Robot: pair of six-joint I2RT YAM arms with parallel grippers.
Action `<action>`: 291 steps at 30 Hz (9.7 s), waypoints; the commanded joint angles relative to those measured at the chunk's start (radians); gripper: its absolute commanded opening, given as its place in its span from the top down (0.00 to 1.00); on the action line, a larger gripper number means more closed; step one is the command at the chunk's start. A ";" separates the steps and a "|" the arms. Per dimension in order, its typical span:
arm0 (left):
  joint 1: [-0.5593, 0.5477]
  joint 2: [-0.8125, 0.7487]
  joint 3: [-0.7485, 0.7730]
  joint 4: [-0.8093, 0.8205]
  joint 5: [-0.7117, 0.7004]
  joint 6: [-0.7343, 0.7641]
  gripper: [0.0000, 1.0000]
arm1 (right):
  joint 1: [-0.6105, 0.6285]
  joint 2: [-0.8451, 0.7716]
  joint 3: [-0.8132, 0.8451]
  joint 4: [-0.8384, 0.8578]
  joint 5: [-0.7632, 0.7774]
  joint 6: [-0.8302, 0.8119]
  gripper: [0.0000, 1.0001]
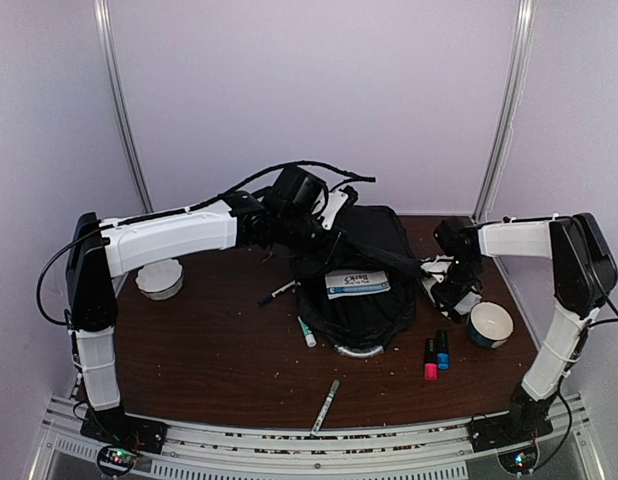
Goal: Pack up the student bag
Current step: Pick up the pencil case from the corner of the board, then place the largest pocket of the bag in the student bag, then place the pencil case at the center of the board, then pick up the pencil case from the center of the board, then pick up the largest pocket of the bag from the student bag, then place the pencil case in the largest pocket of the bag.
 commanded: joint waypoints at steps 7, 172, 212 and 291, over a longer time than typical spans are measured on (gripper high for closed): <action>0.002 -0.004 0.004 0.078 0.025 -0.013 1.00 | 0.006 -0.013 0.027 0.020 0.071 0.038 0.95; -0.128 0.139 -0.026 -0.363 -0.226 0.619 0.32 | -0.082 -0.561 0.195 -0.297 -0.488 -0.047 1.00; 0.032 -0.014 0.174 -0.026 0.085 0.375 1.00 | 0.466 -0.405 0.266 -0.228 -0.171 -0.268 1.00; 0.094 -0.063 0.078 0.046 0.326 0.281 1.00 | 0.585 -0.220 -0.173 0.672 0.360 -0.523 0.25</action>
